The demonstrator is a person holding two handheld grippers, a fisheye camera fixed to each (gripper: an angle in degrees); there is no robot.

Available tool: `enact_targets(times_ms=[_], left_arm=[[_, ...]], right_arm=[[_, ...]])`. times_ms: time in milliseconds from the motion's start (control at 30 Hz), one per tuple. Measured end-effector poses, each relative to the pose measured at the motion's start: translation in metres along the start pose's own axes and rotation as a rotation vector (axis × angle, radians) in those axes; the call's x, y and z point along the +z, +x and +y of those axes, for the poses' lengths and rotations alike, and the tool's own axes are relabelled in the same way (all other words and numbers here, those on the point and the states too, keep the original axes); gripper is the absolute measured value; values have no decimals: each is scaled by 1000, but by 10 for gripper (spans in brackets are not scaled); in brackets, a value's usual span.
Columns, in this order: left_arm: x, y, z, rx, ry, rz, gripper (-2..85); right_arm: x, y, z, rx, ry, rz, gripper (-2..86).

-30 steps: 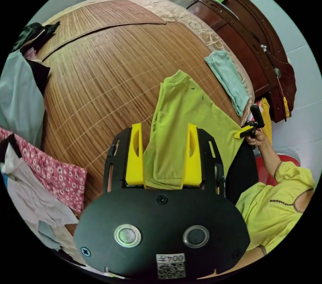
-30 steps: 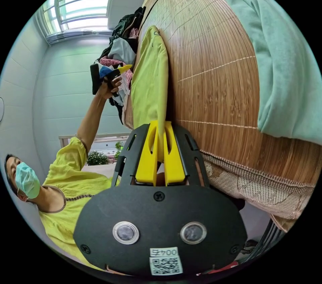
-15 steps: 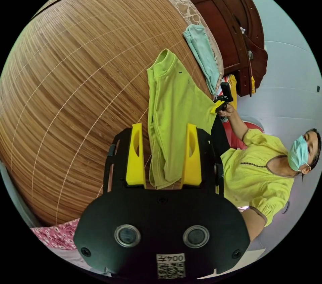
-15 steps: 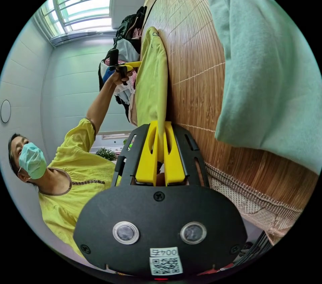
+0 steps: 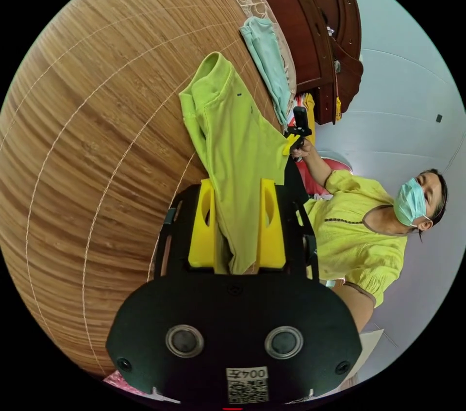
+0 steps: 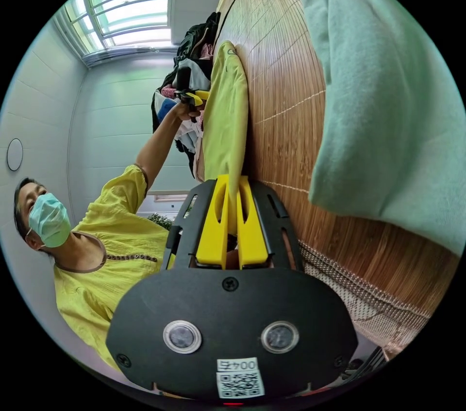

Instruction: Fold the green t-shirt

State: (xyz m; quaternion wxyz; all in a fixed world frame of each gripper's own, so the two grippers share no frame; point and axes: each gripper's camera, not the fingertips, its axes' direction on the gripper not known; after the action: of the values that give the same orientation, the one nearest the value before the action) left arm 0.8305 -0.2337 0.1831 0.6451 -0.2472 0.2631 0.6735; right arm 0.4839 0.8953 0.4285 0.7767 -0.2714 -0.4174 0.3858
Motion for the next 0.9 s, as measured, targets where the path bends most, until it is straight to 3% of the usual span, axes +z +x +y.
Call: enact_targets(times_ms=[200, 333, 567, 900], left_arm=[[24, 21, -28, 39, 11, -132, 55], [36, 72, -28, 105, 120, -395, 44], [47, 186, -23, 236, 363, -668, 45], [66, 280, -93, 325, 472, -722, 45]], right_arm=[[4, -28, 7, -25, 21, 71, 46], [11, -78, 17, -112, 44, 378, 12], [-9, -147, 40, -194, 126, 528, 5], [-108, -195, 70, -187, 281, 567, 3]])
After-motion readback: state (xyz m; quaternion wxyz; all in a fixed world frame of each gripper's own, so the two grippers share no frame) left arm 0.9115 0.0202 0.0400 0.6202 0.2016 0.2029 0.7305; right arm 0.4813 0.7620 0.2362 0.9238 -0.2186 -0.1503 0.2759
